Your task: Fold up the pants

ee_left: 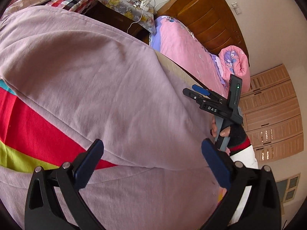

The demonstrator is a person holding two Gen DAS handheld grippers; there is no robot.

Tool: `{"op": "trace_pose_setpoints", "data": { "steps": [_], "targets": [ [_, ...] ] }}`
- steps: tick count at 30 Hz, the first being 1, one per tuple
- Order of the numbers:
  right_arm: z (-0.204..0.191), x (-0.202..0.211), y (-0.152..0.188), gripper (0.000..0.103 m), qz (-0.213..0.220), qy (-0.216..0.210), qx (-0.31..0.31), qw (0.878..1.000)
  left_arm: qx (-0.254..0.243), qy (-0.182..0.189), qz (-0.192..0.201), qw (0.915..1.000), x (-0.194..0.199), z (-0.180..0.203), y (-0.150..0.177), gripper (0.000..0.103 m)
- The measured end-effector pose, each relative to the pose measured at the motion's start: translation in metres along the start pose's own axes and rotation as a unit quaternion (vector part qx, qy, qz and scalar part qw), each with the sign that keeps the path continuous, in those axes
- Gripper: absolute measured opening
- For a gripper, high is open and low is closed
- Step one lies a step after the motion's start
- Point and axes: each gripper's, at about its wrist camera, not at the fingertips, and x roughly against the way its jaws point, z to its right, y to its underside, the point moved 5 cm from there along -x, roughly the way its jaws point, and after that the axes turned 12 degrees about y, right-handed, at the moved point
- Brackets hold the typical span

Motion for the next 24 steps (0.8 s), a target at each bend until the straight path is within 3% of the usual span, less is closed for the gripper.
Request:
{"op": "trace_pose_setpoints", "data": {
  "steps": [3,4,6,7,9,12,15,18,20,23,24],
  "targets": [
    [-0.008,-0.007,-0.009,0.072,0.008,0.003,0.032,0.999,0.001,0.009,0.012,0.9999,-0.003,-0.002,-0.013,0.100],
    [-0.012,-0.006,-0.009,0.053,0.014,0.001,0.040,0.999,-0.002,0.008,0.014,0.9999,-0.003,-0.002,-0.016,0.096],
    [-0.018,0.001,-0.008,0.028,0.021,0.005,0.054,0.998,-0.009,-0.003,0.018,0.9998,-0.004,0.000,-0.018,0.089],
    [-0.022,0.006,-0.006,0.018,0.026,0.021,0.059,0.998,-0.012,-0.007,0.022,0.9997,-0.004,-0.001,-0.020,0.088],
    [-0.032,0.027,0.002,0.013,0.052,0.059,0.076,0.994,-0.013,-0.024,0.038,0.9989,0.002,-0.006,-0.025,0.088],
    [-0.057,0.089,0.019,0.012,0.122,0.103,0.083,0.984,-0.003,-0.043,0.061,0.9972,0.019,-0.015,-0.025,0.088],
    [-0.104,0.156,0.065,0.012,0.178,0.123,0.098,0.971,-0.012,-0.042,0.084,0.9956,0.051,-0.014,-0.008,0.088],
    [-0.161,0.192,0.135,0.012,0.177,0.113,0.095,0.973,-0.028,-0.043,0.099,0.9937,0.076,-0.014,0.022,0.090],
    [-0.180,0.195,0.177,0.015,0.152,0.094,0.041,0.983,-0.032,-0.044,0.096,0.9939,0.084,-0.020,0.045,0.092],
    [-0.184,0.190,0.221,0.031,0.110,0.051,-0.052,0.991,-0.013,-0.051,0.077,0.9956,0.081,-0.040,0.072,0.093],
    [-0.181,0.194,0.233,0.054,0.106,0.037,-0.092,0.989,-0.003,-0.049,0.074,0.9961,0.081,-0.046,0.076,0.093]
  ]
}}
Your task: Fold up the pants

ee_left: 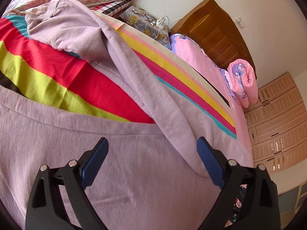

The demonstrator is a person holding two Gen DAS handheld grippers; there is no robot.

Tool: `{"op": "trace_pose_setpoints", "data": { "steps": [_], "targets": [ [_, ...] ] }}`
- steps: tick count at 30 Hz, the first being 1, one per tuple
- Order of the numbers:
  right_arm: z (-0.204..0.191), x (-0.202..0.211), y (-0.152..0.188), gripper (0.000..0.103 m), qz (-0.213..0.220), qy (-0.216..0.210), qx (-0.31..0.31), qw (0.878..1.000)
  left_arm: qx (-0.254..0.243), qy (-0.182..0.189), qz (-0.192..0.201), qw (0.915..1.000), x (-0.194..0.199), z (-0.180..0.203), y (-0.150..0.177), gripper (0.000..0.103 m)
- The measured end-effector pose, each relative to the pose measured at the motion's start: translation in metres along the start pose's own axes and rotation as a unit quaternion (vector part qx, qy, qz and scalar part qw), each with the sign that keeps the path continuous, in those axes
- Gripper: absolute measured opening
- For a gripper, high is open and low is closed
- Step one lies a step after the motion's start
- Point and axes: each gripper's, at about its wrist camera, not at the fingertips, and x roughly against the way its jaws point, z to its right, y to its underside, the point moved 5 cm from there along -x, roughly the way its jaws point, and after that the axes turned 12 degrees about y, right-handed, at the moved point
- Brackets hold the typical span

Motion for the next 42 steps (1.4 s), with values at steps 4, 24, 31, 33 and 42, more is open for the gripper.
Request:
{"op": "trace_pose_setpoints", "data": {
  "steps": [4,24,31,33,42],
  "targets": [
    [0.063,0.026,0.028,0.071,0.011,0.012,-0.204,0.979,0.012,0.009,0.000,0.9999,0.008,-0.014,0.013,0.093],
    [0.185,0.001,0.039,0.011,0.055,0.046,-0.468,0.881,0.066,0.098,0.028,0.9927,0.005,-0.014,-0.039,0.078],
    [0.192,0.007,0.041,0.011,0.063,0.025,-0.471,0.879,0.076,0.047,0.044,0.9950,-0.010,-0.017,-0.107,0.066],
    [0.193,0.008,0.044,0.011,0.063,0.020,-0.475,0.877,0.081,0.038,0.038,0.9953,-0.016,-0.022,-0.111,0.062],
    [0.192,0.014,0.049,0.011,0.062,0.021,-0.470,0.880,0.071,-0.009,0.020,0.9972,-0.040,-0.043,-0.112,0.043]
  ]
}}
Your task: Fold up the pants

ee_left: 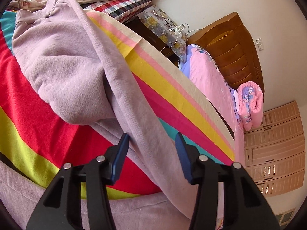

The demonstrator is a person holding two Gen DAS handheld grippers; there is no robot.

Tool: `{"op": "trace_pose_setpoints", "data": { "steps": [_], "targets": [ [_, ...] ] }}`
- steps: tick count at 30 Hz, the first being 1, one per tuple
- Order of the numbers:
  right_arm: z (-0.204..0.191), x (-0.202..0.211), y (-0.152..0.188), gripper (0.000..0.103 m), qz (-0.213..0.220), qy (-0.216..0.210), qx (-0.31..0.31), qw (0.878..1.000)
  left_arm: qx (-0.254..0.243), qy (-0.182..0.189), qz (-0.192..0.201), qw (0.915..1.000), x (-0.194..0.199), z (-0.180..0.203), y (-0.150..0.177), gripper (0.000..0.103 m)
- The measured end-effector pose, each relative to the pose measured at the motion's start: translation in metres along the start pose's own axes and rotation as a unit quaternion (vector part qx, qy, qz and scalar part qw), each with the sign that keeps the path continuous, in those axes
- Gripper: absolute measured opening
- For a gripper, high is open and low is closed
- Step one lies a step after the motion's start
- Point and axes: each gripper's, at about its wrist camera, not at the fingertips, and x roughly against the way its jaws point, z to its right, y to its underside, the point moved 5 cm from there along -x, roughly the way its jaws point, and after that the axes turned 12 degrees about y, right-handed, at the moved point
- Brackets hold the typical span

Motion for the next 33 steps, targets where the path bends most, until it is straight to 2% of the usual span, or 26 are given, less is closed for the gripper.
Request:
{"op": "trace_pose_setpoints", "data": {
  "steps": [2,4,5,7,10,12,14,16,18,19,20,22,24,25,27,28,29,32,33],
  "targets": [
    [0.001,0.003,0.004,0.011,-0.001,0.003,0.000,1.000,-0.013,-0.018,0.009,0.9997,0.000,0.000,-0.004,0.032],
    [0.001,0.003,0.005,0.011,-0.003,0.007,0.002,1.000,-0.027,-0.033,0.009,0.9991,-0.002,0.001,-0.005,0.028],
    [0.002,0.002,0.005,0.011,-0.003,0.009,0.003,1.000,-0.037,-0.041,0.007,0.9984,-0.005,0.001,-0.007,0.019],
    [0.002,0.004,0.006,0.011,-0.005,0.013,0.004,1.000,-0.052,-0.066,0.007,0.9965,-0.006,0.001,-0.009,0.011],
    [-0.001,0.005,0.001,0.011,-0.010,0.010,0.013,1.000,-0.085,-0.089,0.015,0.9923,0.006,0.014,-0.005,0.009],
    [-0.008,0.011,-0.009,0.010,-0.008,0.000,0.026,1.000,-0.108,-0.077,0.034,0.9905,0.030,0.032,0.000,0.009],
    [-0.016,0.026,-0.020,0.010,-0.002,-0.019,0.035,0.999,-0.140,-0.051,0.064,0.9868,0.074,0.057,0.018,0.009],
    [-0.019,0.049,-0.027,0.009,0.010,-0.039,0.052,0.998,-0.169,-0.018,0.087,0.9815,0.125,0.077,0.052,0.009],
    [-0.011,0.074,-0.028,0.009,0.021,-0.049,0.065,0.996,-0.195,0.002,0.099,0.9757,0.171,0.080,0.101,0.009],
    [-0.002,0.084,-0.025,0.009,0.020,-0.053,0.067,0.996,-0.203,0.005,0.094,0.9747,0.186,0.072,0.127,0.010],
    [0.008,0.090,-0.019,0.009,0.013,-0.052,0.069,0.996,-0.197,0.008,0.080,0.9771,0.193,0.057,0.152,0.012],
    [0.031,0.090,0.000,0.010,-0.013,-0.033,0.085,0.996,-0.155,0.000,0.044,0.9869,0.186,0.008,0.191,0.020],
    [0.055,0.074,0.024,0.010,-0.050,-0.004,0.087,0.995,-0.114,-0.024,0.023,0.9930,0.167,-0.042,0.211,0.022],
    [0.066,0.065,0.034,0.010,-0.067,0.012,0.088,0.994,-0.094,-0.029,0.018,0.9950,0.160,-0.059,0.214,0.022],
    [0.081,0.056,0.046,0.012,-0.073,0.040,0.095,0.992,-0.081,0.001,0.025,0.9964,0.156,-0.072,0.216,0.027],
    [0.087,0.055,0.049,0.013,-0.076,0.034,0.085,0.993,-0.080,0.011,0.029,0.9963,0.158,-0.071,0.215,0.042],
    [0.092,0.056,0.051,0.013,-0.074,0.026,0.071,0.994,-0.079,0.017,0.031,0.9962,0.160,-0.068,0.214,0.051],
    [0.095,0.062,0.053,0.015,-0.065,0.022,0.072,0.995,-0.098,0.028,0.036,0.9941,0.164,-0.055,0.207,0.062],
    [0.095,0.061,0.054,0.016,-0.064,0.021,0.069,0.995,-0.099,0.031,0.039,0.9938,0.165,-0.051,0.203,0.062]
  ]
}}
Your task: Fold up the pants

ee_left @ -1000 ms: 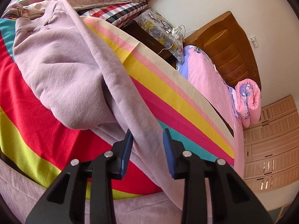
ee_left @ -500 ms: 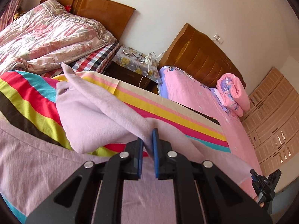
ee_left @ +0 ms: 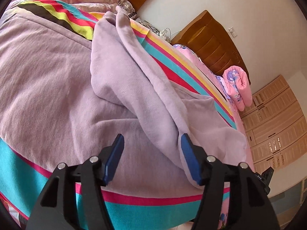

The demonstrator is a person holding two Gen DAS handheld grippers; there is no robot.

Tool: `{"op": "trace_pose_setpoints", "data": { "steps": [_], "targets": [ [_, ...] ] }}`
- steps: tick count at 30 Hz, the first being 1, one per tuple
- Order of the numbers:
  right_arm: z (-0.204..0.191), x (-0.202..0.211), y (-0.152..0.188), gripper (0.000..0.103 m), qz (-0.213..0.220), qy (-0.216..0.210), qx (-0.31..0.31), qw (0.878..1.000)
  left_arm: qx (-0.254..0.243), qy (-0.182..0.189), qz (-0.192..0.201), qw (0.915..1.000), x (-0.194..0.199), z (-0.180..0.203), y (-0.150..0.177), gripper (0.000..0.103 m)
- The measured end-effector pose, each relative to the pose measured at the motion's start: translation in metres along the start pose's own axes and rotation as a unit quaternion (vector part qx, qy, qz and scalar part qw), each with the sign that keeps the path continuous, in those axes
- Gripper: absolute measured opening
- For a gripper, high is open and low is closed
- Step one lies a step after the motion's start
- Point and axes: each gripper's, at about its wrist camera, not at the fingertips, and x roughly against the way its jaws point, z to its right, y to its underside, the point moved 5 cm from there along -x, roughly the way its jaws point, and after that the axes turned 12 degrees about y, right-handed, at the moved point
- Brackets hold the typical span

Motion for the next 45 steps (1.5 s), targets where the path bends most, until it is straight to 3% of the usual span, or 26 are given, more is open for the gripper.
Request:
{"op": "trace_pose_setpoints", "data": {
  "steps": [3,8,11,13,15,16,17,18,20,22,23,24,25,26,27,28,30,31,33,34,37,40,42,43,44,45],
  "targets": [
    [-0.002,0.000,0.004,0.016,0.003,-0.001,-0.006,1.000,0.014,0.010,0.011,0.9998,-0.003,-0.001,-0.020,0.066],
    [0.001,0.000,0.006,0.016,0.000,-0.004,-0.013,1.000,0.022,-0.012,0.032,0.9992,0.000,0.007,-0.068,0.077],
    [0.000,-0.002,0.006,0.016,0.000,-0.005,-0.017,1.000,-0.013,-0.078,-0.022,0.9966,-0.028,0.020,-0.106,0.090],
    [-0.001,-0.002,0.006,0.016,0.001,-0.003,-0.019,1.000,-0.008,-0.147,-0.048,0.9879,-0.048,0.010,-0.129,0.090],
    [0.000,-0.002,0.006,0.016,0.003,-0.003,-0.022,1.000,-0.017,-0.173,-0.084,0.9811,-0.072,0.003,-0.145,0.090],
    [0.000,-0.002,0.006,0.016,0.002,-0.005,-0.024,1.000,-0.015,-0.185,-0.093,0.9782,-0.079,-0.004,-0.148,0.083],
    [0.001,-0.002,0.006,0.016,0.001,-0.006,-0.025,1.000,-0.010,-0.185,-0.095,0.9780,-0.086,-0.009,-0.151,0.063],
    [0.001,-0.002,0.006,0.016,0.000,-0.007,-0.025,1.000,-0.009,-0.178,-0.096,0.9792,-0.094,-0.012,-0.152,0.054],
    [0.001,-0.002,0.005,0.016,-0.002,-0.005,-0.023,1.000,-0.015,-0.173,-0.094,0.9803,-0.099,-0.019,-0.154,0.012],
    [0.000,-0.002,0.004,0.016,-0.003,-0.001,-0.018,1.000,-0.032,-0.147,-0.081,0.9853,-0.096,-0.014,-0.158,0.008],
    [-0.001,-0.002,0.004,0.016,-0.004,0.001,-0.016,1.000,-0.044,-0.134,-0.055,0.9885,-0.087,-0.002,-0.163,0.008],
    [-0.002,-0.002,0.004,0.016,-0.004,0.003,-0.014,1.000,-0.067,-0.100,-0.006,0.9927,-0.066,0.015,-0.177,0.008],
    [-0.003,-0.001,0.003,0.016,-0.004,0.004,-0.013,1.000,-0.097,-0.070,0.060,0.9910,-0.035,0.036,-0.190,0.007],
    [-0.003,-0.001,0.003,0.016,-0.005,0.004,-0.013,1.000,-0.109,-0.047,0.117,0.9860,0.001,0.053,-0.201,0.007],
    [-0.003,-0.001,0.003,0.016,-0.004,0.005,-0.012,1.000,-0.110,0.000,0.165,0.9801,0.037,0.067,-0.204,0.007],
    [-0.004,-0.001,0.003,0.016,-0.002,0.006,-0.012,1.000,-0.114,0.027,0.199,0.9731,0.069,0.074,-0.202,0.008],
    [-0.005,-0.002,0.004,0.016,0.000,0.003,-0.013,1.000,-0.121,0.020,0.248,0.9609,0.121,0.067,-0.182,0.008],
    [-0.005,-0.002,0.004,0.020,0.001,-0.005,-0.014,1.000,-0.116,0.006,0.259,0.9589,0.136,0.053,-0.167,0.008],
    [-0.007,-0.003,0.004,0.020,-0.002,-0.009,-0.012,1.000,-0.086,-0.049,0.257,0.9614,0.152,0.004,-0.129,0.009],
    [-0.009,-0.005,0.004,0.020,-0.005,-0.008,-0.008,1.000,-0.057,-0.070,0.238,0.9671,0.151,-0.025,-0.107,0.010],
    [-0.010,-0.008,0.003,0.020,-0.007,0.000,-0.001,1.000,0.065,-0.080,0.188,0.9767,0.136,-0.112,-0.053,0.015],
    [-0.009,-0.008,-0.001,0.020,-0.011,-0.002,-0.006,1.000,0.094,-0.055,0.197,0.9743,0.134,-0.135,-0.036,0.020],
    [-0.010,-0.007,-0.002,0.021,-0.010,0.004,-0.005,1.000,0.100,-0.045,0.201,0.9735,0.135,-0.127,-0.038,0.036],
    [-0.010,-0.006,-0.004,0.022,-0.008,0.003,-0.007,1.000,0.099,-0.037,0.200,0.9742,0.134,-0.119,-0.038,0.054],
    [-0.010,-0.007,-0.004,0.022,-0.008,0.002,-0.011,1.000,0.096,-0.030,0.197,0.9753,0.131,-0.110,-0.037,0.061],
    [-0.008,-0.006,-0.002,0.022,-0.007,0.000,-0.015,1.000,0.093,-0.026,0.193,0.9764,0.129,-0.102,-0.034,0.061]
  ]
}}
